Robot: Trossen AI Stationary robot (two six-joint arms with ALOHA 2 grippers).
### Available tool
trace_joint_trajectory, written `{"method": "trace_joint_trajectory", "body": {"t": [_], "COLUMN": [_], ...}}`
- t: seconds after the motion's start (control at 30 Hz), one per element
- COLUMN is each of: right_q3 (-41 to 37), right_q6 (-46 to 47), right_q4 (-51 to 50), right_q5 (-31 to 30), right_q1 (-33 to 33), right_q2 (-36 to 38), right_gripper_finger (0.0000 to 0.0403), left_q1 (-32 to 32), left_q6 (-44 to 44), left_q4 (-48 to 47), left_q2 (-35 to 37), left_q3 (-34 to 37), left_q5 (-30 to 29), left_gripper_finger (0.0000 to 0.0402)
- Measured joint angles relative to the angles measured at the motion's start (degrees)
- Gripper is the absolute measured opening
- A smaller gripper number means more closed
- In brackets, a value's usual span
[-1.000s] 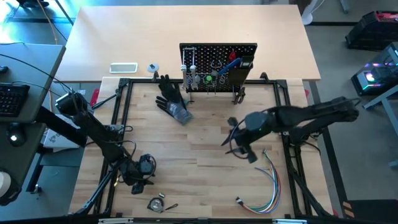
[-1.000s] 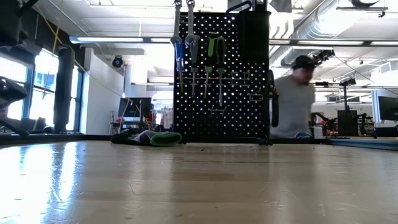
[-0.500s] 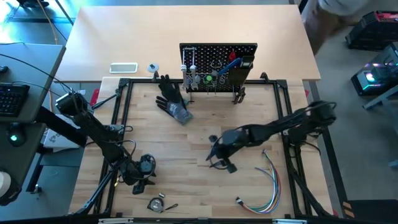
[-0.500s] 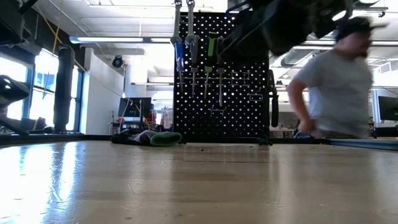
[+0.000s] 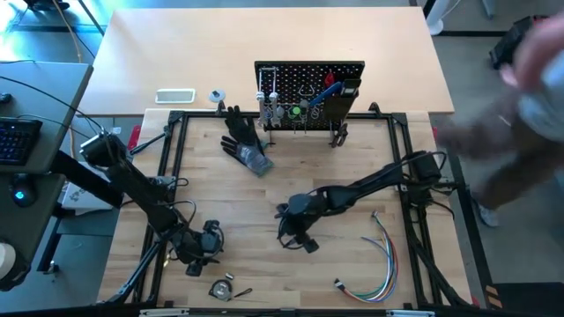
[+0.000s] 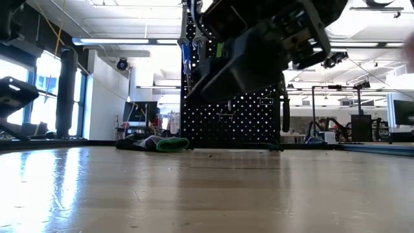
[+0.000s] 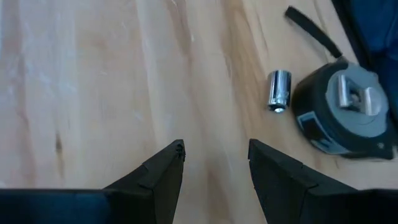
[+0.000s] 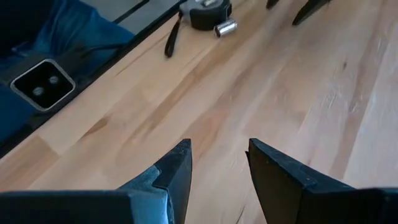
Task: Hang tools onto peg board
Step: Put the silver socket into the black bin on the pegboard
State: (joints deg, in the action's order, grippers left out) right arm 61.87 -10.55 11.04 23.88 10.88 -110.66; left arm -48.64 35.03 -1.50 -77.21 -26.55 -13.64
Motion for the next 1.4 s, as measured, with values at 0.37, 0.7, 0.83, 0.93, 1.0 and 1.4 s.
{"method": "trace_joint_trajectory", "body": {"t": [0.37, 0.7, 0.83, 0.93, 1.0, 1.4], "right_q3": [1.5, 1.5, 1.5, 1.5, 1.5, 1.5], "right_q6": [0.0, 0.0, 0.0, 0.2, 0.2, 0.7], "right_q4": [7.0, 9.0, 9.6, 9.8, 9.8, 9.8], "right_q5": [0.0, -0.1, -0.1, -0.3, -0.4, -1.2], "right_q1": [0.2, 0.2, 0.2, 0.2, 0.2, 0.2], "right_q2": [-2.4, -2.4, -2.4, -2.4, -2.4, -2.4], "right_gripper_finger": [0.0151, 0.0151, 0.0151, 0.0151, 0.0151, 0.0151], "left_q1": [0.4, 0.7, 0.7, 0.7, 0.7, 0.7], "left_q6": [-1.9, -2.1, -2.2, -2.2, -2.2, -4.9], "left_q4": [15.2, 19.5, 20.3, 20.4, 20.8, 20.4], "left_q2": [-10.0, -11.5, -11.4, -11.4, -11.4, -15.4], "left_q3": [0.0, -0.2, -0.2, -0.2, -0.2, -3.2], "left_q5": [2.6, 2.6, 2.7, 2.7, 2.7, 4.2], "left_gripper_finger": [0.0172, 0.0172, 0.0172, 0.0172, 0.0172, 0.0172]}}
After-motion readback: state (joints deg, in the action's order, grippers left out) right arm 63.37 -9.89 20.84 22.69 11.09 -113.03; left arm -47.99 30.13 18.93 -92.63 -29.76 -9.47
